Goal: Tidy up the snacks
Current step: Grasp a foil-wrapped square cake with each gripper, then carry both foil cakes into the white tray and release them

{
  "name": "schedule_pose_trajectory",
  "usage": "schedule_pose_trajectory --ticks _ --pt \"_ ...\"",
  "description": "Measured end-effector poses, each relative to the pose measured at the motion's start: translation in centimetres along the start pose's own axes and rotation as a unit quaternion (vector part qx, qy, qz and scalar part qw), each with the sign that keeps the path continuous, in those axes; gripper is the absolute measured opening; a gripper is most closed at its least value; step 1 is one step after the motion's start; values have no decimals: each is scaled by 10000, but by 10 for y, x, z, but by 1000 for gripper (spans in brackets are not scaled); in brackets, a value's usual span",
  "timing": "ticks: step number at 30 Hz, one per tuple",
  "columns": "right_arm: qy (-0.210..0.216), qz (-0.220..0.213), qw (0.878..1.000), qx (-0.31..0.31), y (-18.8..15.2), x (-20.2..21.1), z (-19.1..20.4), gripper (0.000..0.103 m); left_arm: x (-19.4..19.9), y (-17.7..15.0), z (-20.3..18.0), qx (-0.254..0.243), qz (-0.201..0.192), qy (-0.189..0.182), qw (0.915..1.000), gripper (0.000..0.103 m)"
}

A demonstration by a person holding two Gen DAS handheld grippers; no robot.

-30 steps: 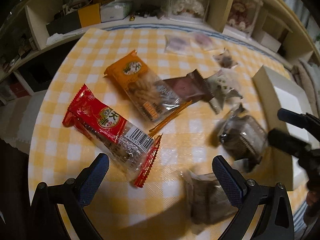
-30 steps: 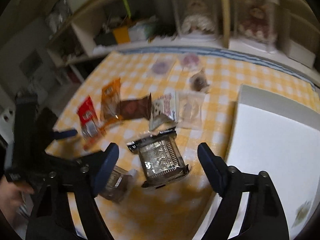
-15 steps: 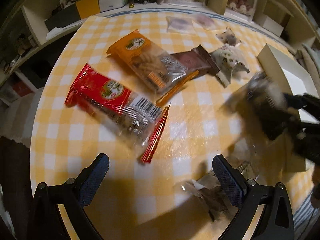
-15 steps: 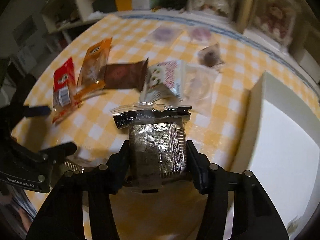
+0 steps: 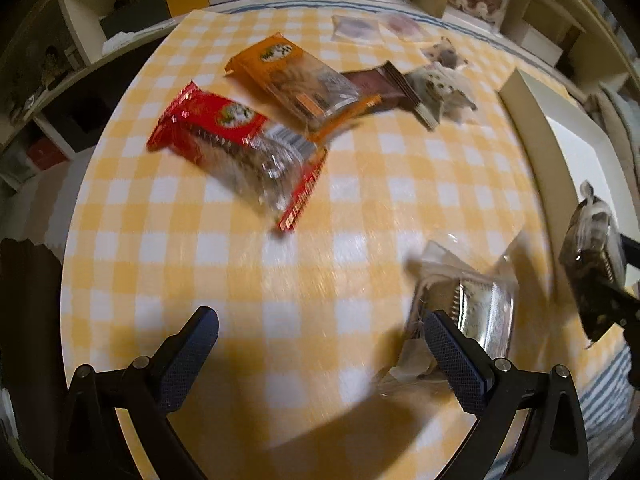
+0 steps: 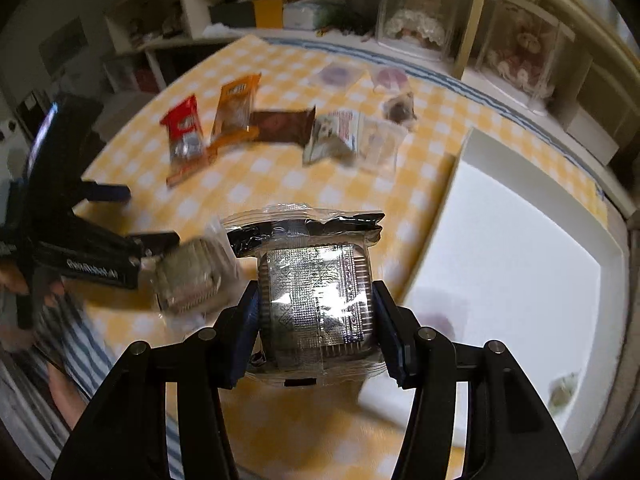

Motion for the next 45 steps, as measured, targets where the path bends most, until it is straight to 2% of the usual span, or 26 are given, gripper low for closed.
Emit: schedule_pose_trajectory --ticks 5,9,13,19,21,25,31,33,35,36,40,45 --pt "-99 161 9997 120 -24 1 6 54 15 -10 -5 193 30 -125 9997 103" --pt "-236 143 9990 343 -30 -1 16 54 37 -13 -5 501 -192 -544 9971 103" --pt "-209 88 9995 227 -26 -1 16 54 51 -15 -20 235 -387 -904 9949 103" --pt "-148 -155 9996 -164 -17 15 2 54 47 -16 -47 -258 -344 -1135 9926 91" --pt "-101 -219 9993 -286 -14 19 -3 54 42 -14 -50 -309 -307 -1104 9929 89" --pt "-55 -327 9986 -403 -8 26 -8 54 34 -12 -55 -348 -278 -984 9941 79" --pt "28 -413 9979 -502 -5 32 -11 54 16 -7 -70 -430 -157 -866 9952 77" --pt "50 -450 9975 -541 -3 34 -13 54 8 -5 -74 -458 -82 -830 9955 72" --pt "76 -489 9971 -583 -2 37 -15 54 2 -5 -75 -452 -4 -794 9958 59" --pt "82 -506 9969 -597 -1 38 -15 54 0 -5 -74 -430 18 -741 9963 59" --pt "125 -603 9958 -671 2 44 -19 54 5 -1 -72 -241 -157 -786 9965 52" --pt "213 -821 9930 -827 7 59 -28 54 25 4 -60 110 -598 -910 9940 52"
Point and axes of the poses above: each gripper's, at about its wrist camera, not at the fingertips, and x roughly against the way its jaws point, z to its left, y to its top, the point moved 4 cm from there along -x, roughly the way its jaws point, and after that the axes turned 9 degrees about -x, right-handed, at the moved point
